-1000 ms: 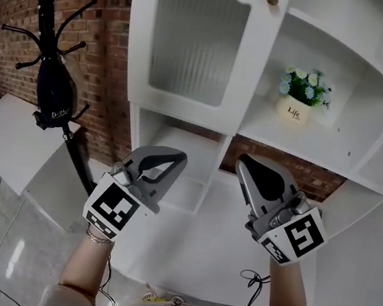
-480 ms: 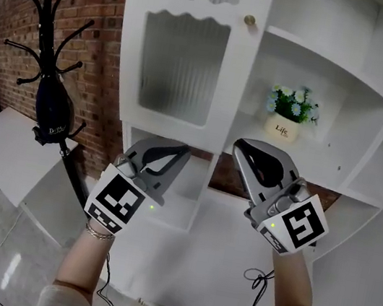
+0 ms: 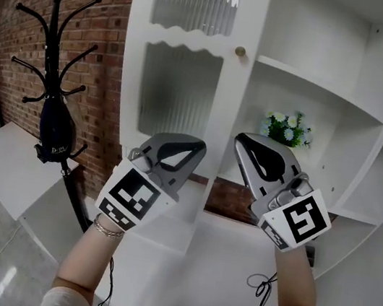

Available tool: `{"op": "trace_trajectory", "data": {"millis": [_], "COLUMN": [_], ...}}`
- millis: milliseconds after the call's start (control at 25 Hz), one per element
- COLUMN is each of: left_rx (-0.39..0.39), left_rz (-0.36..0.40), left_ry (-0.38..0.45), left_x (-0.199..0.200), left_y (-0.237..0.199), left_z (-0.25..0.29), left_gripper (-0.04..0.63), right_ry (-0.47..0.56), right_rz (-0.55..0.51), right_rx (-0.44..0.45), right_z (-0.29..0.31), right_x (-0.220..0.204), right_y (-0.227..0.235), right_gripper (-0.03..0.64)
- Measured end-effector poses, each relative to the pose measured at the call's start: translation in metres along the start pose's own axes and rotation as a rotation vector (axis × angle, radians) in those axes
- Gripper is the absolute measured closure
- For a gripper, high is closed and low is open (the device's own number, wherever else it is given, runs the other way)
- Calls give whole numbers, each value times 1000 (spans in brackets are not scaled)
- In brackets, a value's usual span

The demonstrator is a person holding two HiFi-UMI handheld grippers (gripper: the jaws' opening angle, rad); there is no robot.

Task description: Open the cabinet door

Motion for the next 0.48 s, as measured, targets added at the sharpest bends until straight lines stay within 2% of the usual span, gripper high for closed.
{"op": "trace_trajectory", "data": {"millis": [200,360,480], "left_rx": [10,28,52], "left_rz": [-19,-27,-18], "left_ry": [26,77,71], "left_x": [18,37,46], "left_y": [-17,-36,-48], "left_z": [12,20,30], "left_gripper": [580,580,580], "right_ry": [25,47,44], "right_rz": [-16,37,42], "right_rx": [-7,-2,-3], "right_z": [8,16,22], "right_x": [17,27,32], "right_y": [16,33,42], "right_gripper": [588,588,588]}}
Point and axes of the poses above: the fingertips, and each gripper's own axes: z forward along the fingers, y to its right, x out of its top, the point moved 6 cm from there along -z, backward along the fingers, and after that the axes turned 3 degrees about x, right-handed, at the moved point
